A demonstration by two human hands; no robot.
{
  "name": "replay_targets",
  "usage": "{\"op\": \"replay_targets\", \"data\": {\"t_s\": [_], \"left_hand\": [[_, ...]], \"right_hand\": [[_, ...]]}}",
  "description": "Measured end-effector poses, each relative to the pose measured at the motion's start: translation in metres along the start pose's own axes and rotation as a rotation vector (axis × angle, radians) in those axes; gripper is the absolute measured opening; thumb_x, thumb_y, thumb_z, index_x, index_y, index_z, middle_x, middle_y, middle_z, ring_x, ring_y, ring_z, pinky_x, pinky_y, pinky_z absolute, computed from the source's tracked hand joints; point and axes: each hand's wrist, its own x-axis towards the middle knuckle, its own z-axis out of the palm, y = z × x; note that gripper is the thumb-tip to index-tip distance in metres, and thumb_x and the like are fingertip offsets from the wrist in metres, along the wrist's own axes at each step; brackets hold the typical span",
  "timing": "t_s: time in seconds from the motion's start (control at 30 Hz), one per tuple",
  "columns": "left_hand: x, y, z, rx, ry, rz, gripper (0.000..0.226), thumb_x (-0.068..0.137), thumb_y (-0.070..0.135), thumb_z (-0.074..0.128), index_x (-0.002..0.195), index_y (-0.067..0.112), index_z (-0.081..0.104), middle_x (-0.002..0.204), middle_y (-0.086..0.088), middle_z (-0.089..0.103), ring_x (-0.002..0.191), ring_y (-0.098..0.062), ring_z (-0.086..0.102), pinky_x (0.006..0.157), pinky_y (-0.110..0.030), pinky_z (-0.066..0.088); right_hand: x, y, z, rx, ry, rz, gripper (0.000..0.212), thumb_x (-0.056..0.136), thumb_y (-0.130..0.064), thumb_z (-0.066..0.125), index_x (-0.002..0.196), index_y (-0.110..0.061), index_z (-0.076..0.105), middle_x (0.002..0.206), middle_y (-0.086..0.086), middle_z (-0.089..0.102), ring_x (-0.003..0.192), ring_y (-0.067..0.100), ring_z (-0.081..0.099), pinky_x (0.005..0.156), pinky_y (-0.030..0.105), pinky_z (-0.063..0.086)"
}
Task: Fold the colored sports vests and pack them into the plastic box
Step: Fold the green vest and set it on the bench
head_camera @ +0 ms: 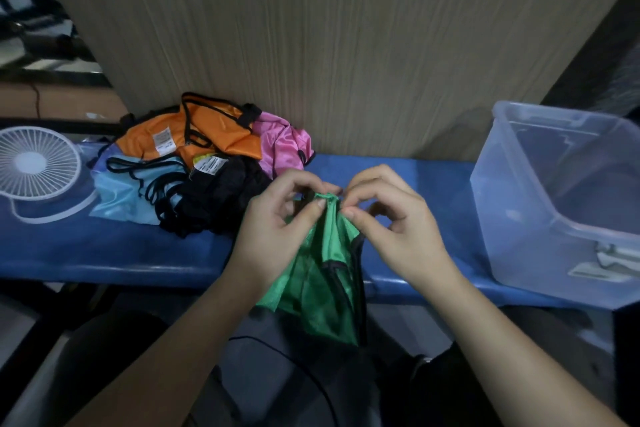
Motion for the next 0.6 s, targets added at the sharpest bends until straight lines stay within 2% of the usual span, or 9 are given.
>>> {"op": "replay_targets", "data": {"t_s": [0.1,0.23,0.3,0.37,0.4,0.43,0.5,0.57,0.6], "left_hand": [[-0.005,0.01,-0.002,0.022,0.041,0.045,0.019,0.093,-0.011,0.057,0.099,0.005,0.066,0.113,-0.001,0.073,0.114,-0.016,0.066,0.09,-0.025,0.051],[-0.004,0.022,-0.018,0.075,0.122,0.111,0.023,0.094,-0.01,0.055,0.099,0.009,0.067,0.111,-0.002,0.072,0.111,-0.024,0.067,0.098,-0.043,0.052],[0.0,0.033,-0.03,0.058,0.137,0.093,0.024,0.096,-0.009,0.053,0.098,0.013,0.065,0.099,0.0,0.072,0.094,-0.018,0.071,0.083,-0.04,0.057],[0.007,0.046,-0.042,0.098,0.152,0.089,0.025,0.097,-0.009,0.051,0.096,0.013,0.062,0.077,0.018,0.065,0.065,0.001,0.06,0.058,-0.017,0.048],[0.011,0.054,-0.047,0.152,0.156,0.111,0.024,0.096,-0.01,0.051,0.096,0.012,0.061,0.07,0.022,0.059,0.057,0.004,0.052,0.054,-0.011,0.039],[0.015,0.064,-0.051,0.206,0.16,0.143,0.023,0.096,-0.009,0.052,0.097,0.013,0.06,0.071,0.022,0.056,0.057,0.003,0.048,0.054,-0.01,0.035],[0.022,0.086,-0.059,0.289,0.168,0.224,0.023,0.096,-0.005,0.054,0.101,0.017,0.06,0.085,0.013,0.059,0.069,0.001,0.051,0.063,-0.016,0.039],[0.025,0.104,-0.064,0.327,0.152,0.288,0.022,0.097,-0.003,0.054,0.102,0.017,0.057,0.097,0.008,0.061,0.088,-0.003,0.058,0.078,-0.023,0.046],[0.027,0.111,-0.065,0.323,0.127,0.301,0.021,0.097,-0.003,0.053,0.101,0.018,0.055,0.1,0.004,0.063,0.097,-0.009,0.062,0.085,-0.032,0.05]], "right_hand": [[-0.004,-0.005,-0.004,-0.037,0.054,-0.057,0.006,0.094,0.0,0.059,0.089,-0.002,0.061,0.108,0.008,0.057,0.103,0.023,0.058,0.085,0.031,0.048],[-0.008,-0.018,-0.013,0.005,0.104,-0.068,0.006,0.098,-0.001,0.049,0.092,-0.002,0.05,0.127,0.009,0.06,0.127,0.022,0.053,0.107,0.036,0.039],[-0.007,-0.025,-0.019,0.044,0.119,-0.082,0.007,0.101,-0.002,0.043,0.094,-0.003,0.045,0.127,0.011,0.065,0.133,0.024,0.052,0.112,0.041,0.036],[-0.004,-0.032,-0.027,0.003,0.18,-0.119,0.011,0.102,-0.002,0.04,0.097,-0.012,0.042,0.108,0.007,0.072,0.125,0.026,0.06,0.114,0.048,0.034],[-0.002,-0.037,-0.032,-0.037,0.233,-0.131,0.015,0.103,-0.004,0.04,0.099,-0.018,0.042,0.096,0.0,0.072,0.111,0.026,0.066,0.11,0.051,0.038],[0.0,-0.043,-0.038,-0.077,0.296,-0.135,0.019,0.103,-0.006,0.041,0.1,-0.025,0.042,0.088,-0.01,0.067,0.093,0.021,0.068,0.098,0.049,0.046],[0.004,-0.059,-0.049,-0.159,0.417,-0.155,0.023,0.101,-0.01,0.043,0.1,-0.033,0.041,0.082,-0.021,0.058,0.07,0.008,0.055,0.068,0.037,0.048],[0.009,-0.076,-0.058,-0.234,0.477,-0.2,0.018,0.1,-0.009,0.045,0.1,-0.027,0.042,0.081,-0.024,0.054,0.069,0.006,0.05,0.062,0.026,0.041],[0.011,-0.085,-0.063,-0.272,0.481,-0.207,0.014,0.1,-0.009,0.047,0.101,-0.022,0.044,0.08,-0.021,0.054,0.069,0.005,0.051,0.062,0.023,0.04]]}}
